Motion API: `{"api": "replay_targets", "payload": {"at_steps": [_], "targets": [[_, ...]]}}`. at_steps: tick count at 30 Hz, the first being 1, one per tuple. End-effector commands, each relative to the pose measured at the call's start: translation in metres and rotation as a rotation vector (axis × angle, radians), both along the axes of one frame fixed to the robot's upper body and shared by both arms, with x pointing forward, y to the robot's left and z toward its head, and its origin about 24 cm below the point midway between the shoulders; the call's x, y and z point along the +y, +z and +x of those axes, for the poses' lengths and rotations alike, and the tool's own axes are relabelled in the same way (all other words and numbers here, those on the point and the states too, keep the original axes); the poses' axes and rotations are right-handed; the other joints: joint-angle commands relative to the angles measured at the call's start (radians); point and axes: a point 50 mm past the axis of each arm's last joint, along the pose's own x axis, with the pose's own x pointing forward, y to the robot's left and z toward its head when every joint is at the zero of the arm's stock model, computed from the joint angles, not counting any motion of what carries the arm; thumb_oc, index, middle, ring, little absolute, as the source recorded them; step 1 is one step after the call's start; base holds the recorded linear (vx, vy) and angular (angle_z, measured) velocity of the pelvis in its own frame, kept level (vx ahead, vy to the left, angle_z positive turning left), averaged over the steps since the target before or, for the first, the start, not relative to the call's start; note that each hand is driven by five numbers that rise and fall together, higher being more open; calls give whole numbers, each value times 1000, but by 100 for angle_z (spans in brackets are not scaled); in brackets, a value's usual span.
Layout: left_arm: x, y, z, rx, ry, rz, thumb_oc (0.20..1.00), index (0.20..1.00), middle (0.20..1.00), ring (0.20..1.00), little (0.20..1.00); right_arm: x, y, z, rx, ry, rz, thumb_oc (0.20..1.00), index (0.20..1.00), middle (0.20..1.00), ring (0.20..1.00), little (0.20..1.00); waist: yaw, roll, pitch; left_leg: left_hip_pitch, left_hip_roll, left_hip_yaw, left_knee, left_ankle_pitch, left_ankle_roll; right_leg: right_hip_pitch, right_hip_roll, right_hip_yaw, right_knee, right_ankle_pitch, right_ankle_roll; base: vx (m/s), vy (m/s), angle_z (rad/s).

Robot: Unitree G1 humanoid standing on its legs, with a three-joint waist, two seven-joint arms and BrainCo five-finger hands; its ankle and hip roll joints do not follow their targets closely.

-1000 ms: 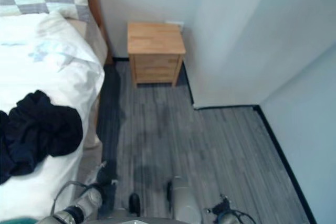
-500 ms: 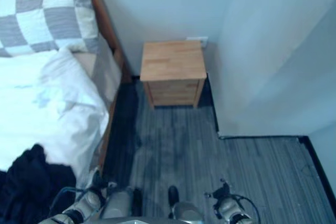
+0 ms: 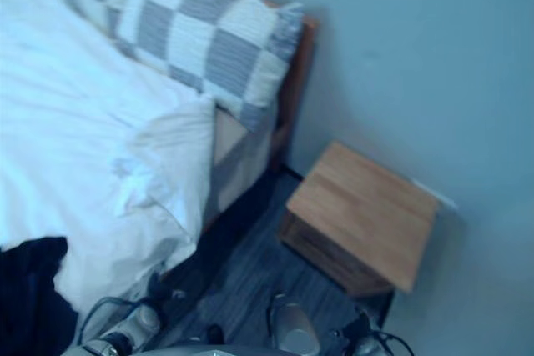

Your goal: Tidy up the quilt and then pick up the clothes from the bed and put them into the laundry hamper.

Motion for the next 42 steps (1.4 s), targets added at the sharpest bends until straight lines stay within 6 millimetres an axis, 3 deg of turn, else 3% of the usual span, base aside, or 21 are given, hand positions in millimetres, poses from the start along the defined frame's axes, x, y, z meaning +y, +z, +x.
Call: {"api": "replay_targets", "payload": {"at_steps": [1,4,5,6,7,8,10,11,14,15,20,23,24,25,26,27,32,34,37,38,42], "targets": [[3,0,0,6,11,14,1000,1000,1000,1000,1000,-21,6,-1,10,7,-82,1000,1000,1000,1000,1000,-7,7,52,-107,19,-85,77,-40,-76,164,18,102,-180,5,-14,147,-343,205],[14,1,-7,-14,69,21,1000,1000,1000,1000,1000,-14,18,36,-121,39,-57,1000,1000,1000,1000,1000,20,-5,54,-145,31,-129,123,-34,-97,170,9,14,-198,48,-19,90,-410,125],[17,0,-12,-21,105,15,1000,1000,1000,1000,1000,-15,28,52,-186,98,-92,1000,1000,1000,1000,1000,29,-2,59,-158,39,-138,136,-27,-106,174,3,-11,-204,45,-26,-46,-379,61],[21,1,-15,-43,125,21,1000,1000,1000,1000,1000,-25,63,92,-363,258,-223,1000,1000,1000,1000,1000,44,2,75,-201,44,-163,158,-8,-122,183,-3,-65,-207,38,-46,-64,-250,48],[21,1,-15,-43,125,20,1000,1000,1000,1000,1000,-25,63,92,-363,258,-224,1000,1000,1000,1000,1000,42,2,72,-206,44,-164,156,-4,-122,179,-4,-66,-209,42,-46,-112,-213,82],[20,1,-15,-45,112,31,1000,1000,1000,1000,1000,-32,83,105,-444,314,-285,1000,1000,1000,1000,1000,30,1,80,-228,63,-109,168,-2,-127,180,-18,-102,-204,30,-51,-112,-74,122],[21,0,-19,-32,97,46,1000,1000,1000,1000,1000,-45,122,125,-596,396,-408,1000,1000,1000,1000,1000,-2,-4,92,-216,153,147,211,-22,-127,187,-68,-217,-193,6,-54,-152,-109,134],[21,0,-18,-32,97,46,1000,1000,1000,1000,1000,-46,123,125,-595,396,-409,1000,1000,1000,1000,1000,-1,-3,92,-219,154,147,213,-21,-128,185,-66,-217,-194,9,-55,-109,-102,102],[25,-2,-26,11,70,64,1000,1000,1000,1000,1000,-65,171,138,-733,451,-585,1000,1000,1000,1000,1000,-27,4,76,-181,217,320,254,-39,-146,206,-106,-353,-217,5,-49,-57,-17,175],[18,-7,-35,63,13,53,1000,1000,1000,1000,1000,-75,217,153,-852,483,-705,1000,1000,1000,1000,1000,-40,36,45,-150,200,339,164,-12,-155,215,-120,-415,-210,14,-29,30,145,135],[14,-9,-39,84,-27,42,1000,1000,1000,1000,1000,-59,267,177,-1038,545,-761,1000,1000,1000,1000,1000,-32,46,31,-130,165,321,95,3,-137,220,-155,-453,-190,15,-7,55,185,87],[24,0,-20,45,-86,93,1000,1000,1000,1000,1000,-9,304,217,-1143,762,-825,1000,1000,1000,1000,1000,2,38,64,-116,124,277,39,10,-106,135,-177,-421,-16,48,26,-4,149,33],[26,1,-18,43,-89,108,1000,1000,1000,1000,1000,2,306,225,-1151,794,-819,1000,1000,1000,1000,1000,3,36,75,-113,119,265,34,8,-104,117,-168,-386,19,52,31,-34,10,67],[26,5,-8,22,-127,133,1000,1000,1000,1000,1000,25,307,237,-1159,867,-803,1000,1000,1000,1000,1000,2,42,89,-123,112,236,27,13,-99,91,-97,-273,19,14,19,-17,-12,79],[26,5,-8,21,-125,133,1000,1000,1000,1000,1000,26,307,238,-1162,868,-803,1000,1000,1000,1000,1000,2,44,89,-126,115,238,27,16,-100,88,-94,-272,16,19,17,6,-23,95],[24,8,1,6,-162,138,1000,1000,1000,1000,1000,36,304,245,-1122,930,-789,1000,1000,1000,1000,1000,6,44,98,-143,94,194,35,14,-99,96,-31,-182,-44,-13,-12,47,13,114],[16,19,27,-79,-200,135,1000,1000,1000,1000,1000,74,280,266,-1006,1008,-714,1000,1000,1000,1000,1000,34,74,119,-201,71,147,42,23,-108,101,-53,-206,-123,11,-23,-43,-66,76],[13,26,42,-140,-204,126,1000,1000,1000,1000,1000,58,273,278,-877,961,-784,1000,1000,1000,1000,1000,42,101,135,-238,67,138,55,30,-113,75,-53,-216,-132,19,-29,-79,-68,29],[4,38,63,-223,-227,101,1000,1000,1000,1000,1000,5,285,286,-695,808,-979,1000,1000,1000,1000,1000,50,140,164,-297,67,126,87,44,-122,24,-48,-232,-113,19,-36,-99,-77,18],[-9,38,65,-258,-204,33,1000,1000,1000,1000,1000,-59,302,271,-609,544,-1060,1000,1000,1000,1000,1000,41,176,179,-319,67,128,88,58,-128,-4,-47,-247,-104,22,-34,-61,-38,7],[-12,30,52,-220,-198,19,1000,1000,1000,1000,1000,-84,310,261,-585,459,-1093,1000,1000,1000,1000,1000,28,194,179,-317,70,132,76,69,-133,-7,-42,-250,-113,25,-34,-13,1,15]]}}
